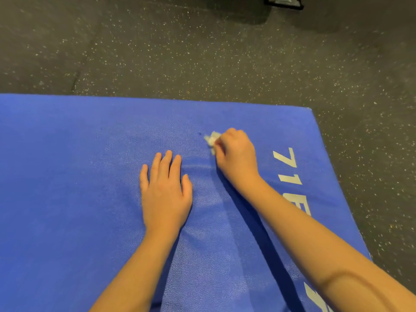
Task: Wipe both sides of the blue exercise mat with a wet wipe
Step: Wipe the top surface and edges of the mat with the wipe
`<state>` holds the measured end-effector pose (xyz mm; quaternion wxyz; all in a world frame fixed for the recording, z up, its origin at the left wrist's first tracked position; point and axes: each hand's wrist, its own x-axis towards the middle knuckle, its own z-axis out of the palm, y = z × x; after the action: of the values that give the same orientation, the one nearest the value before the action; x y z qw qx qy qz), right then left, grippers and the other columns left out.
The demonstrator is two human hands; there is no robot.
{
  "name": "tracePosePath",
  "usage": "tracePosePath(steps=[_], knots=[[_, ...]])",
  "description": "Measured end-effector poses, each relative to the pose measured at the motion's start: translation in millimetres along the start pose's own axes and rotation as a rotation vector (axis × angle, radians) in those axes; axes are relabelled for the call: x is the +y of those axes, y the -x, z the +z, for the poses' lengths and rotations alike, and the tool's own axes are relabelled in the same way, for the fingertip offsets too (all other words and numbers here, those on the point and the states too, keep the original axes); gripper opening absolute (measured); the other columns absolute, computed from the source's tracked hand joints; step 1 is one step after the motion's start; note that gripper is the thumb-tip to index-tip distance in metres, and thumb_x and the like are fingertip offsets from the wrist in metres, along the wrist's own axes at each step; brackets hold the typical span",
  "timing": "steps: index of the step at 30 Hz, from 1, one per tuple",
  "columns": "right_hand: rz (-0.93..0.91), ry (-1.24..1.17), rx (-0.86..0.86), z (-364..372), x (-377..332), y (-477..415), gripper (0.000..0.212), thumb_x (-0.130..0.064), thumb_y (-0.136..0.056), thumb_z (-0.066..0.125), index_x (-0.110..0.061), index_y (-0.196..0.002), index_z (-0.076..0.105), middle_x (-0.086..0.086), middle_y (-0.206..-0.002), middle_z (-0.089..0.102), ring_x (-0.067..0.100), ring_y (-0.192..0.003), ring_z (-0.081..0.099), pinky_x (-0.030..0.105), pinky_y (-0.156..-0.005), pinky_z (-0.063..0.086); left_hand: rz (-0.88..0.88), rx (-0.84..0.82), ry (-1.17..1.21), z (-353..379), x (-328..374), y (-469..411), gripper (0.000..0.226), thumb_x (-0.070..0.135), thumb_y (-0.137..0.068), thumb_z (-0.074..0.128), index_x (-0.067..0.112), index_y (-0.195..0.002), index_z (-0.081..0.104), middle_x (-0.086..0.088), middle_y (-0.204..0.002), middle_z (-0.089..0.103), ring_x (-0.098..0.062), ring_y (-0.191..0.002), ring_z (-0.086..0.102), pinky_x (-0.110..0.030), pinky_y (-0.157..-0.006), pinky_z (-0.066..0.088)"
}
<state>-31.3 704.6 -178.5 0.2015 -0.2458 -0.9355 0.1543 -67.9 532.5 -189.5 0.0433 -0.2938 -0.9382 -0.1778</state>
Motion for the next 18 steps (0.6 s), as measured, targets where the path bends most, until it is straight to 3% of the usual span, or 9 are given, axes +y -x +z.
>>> tracePosePath(steps=[2,6,8,11,18], knots=[[-0.126,0.061,0.004,-7,13,8,0.014,-0.010,-0.076,0.062,-0.004,-0.064,0.058,0.014,-0.067,0.056,0.033,-0.059,0.052,0.034,-0.051,0.036,-0.002,-0.002,0.006,0,0,-1,0.052,0.032,-0.092,0.032,0.010,-0.131,0.058,-0.009,-0.142,0.051,-0.028,-0.137,0.040,-0.051,-0.114,0.024],[0.430,0.110,0.172,-15,22,15,0.019,-0.014,-0.088,0.052,-0.003,-0.075,0.061,0.015,-0.084,0.060,0.036,-0.079,0.052,0.041,-0.064,0.036,-0.001,-0.002,0.011,0,-1,0,0.053,0.033,-0.092,0.031,0.009,-0.131,0.058,-0.009,-0.142,0.051,-0.028,-0.138,0.040,-0.050,-0.115,0.023],[0.362,0.024,0.220,-7,1,35,0.022,-0.018,-0.086,0.047,-0.005,-0.071,0.057,0.012,-0.080,0.059,0.034,-0.074,0.051,0.040,-0.062,0.037,0.001,-0.004,0.014,0,-1,0,0.052,0.032,-0.092,0.032,0.009,-0.131,0.058,-0.010,-0.142,0.051,-0.028,-0.137,0.040,-0.050,-0.114,0.023],[0.208,0.007,0.238,3,-7,53,0.014,-0.015,-0.083,0.055,-0.008,-0.071,0.057,0.007,-0.077,0.058,0.028,-0.073,0.050,0.033,-0.067,0.033,-0.002,-0.014,0.013,-1,0,0,0.052,0.032,-0.092,0.032,0.009,-0.131,0.057,-0.009,-0.142,0.051,-0.029,-0.138,0.039,-0.051,-0.114,0.023],[0.225,0.034,0.246,5,-3,48,0.012,-0.016,-0.085,0.060,-0.009,-0.074,0.058,0.004,-0.080,0.057,0.026,-0.073,0.050,0.030,-0.071,0.031,0.003,-0.106,-0.017,-6,2,6,0.053,0.030,-0.094,0.028,0.005,-0.133,0.055,-0.013,-0.142,0.050,-0.033,-0.136,0.041,-0.054,-0.112,0.028]])
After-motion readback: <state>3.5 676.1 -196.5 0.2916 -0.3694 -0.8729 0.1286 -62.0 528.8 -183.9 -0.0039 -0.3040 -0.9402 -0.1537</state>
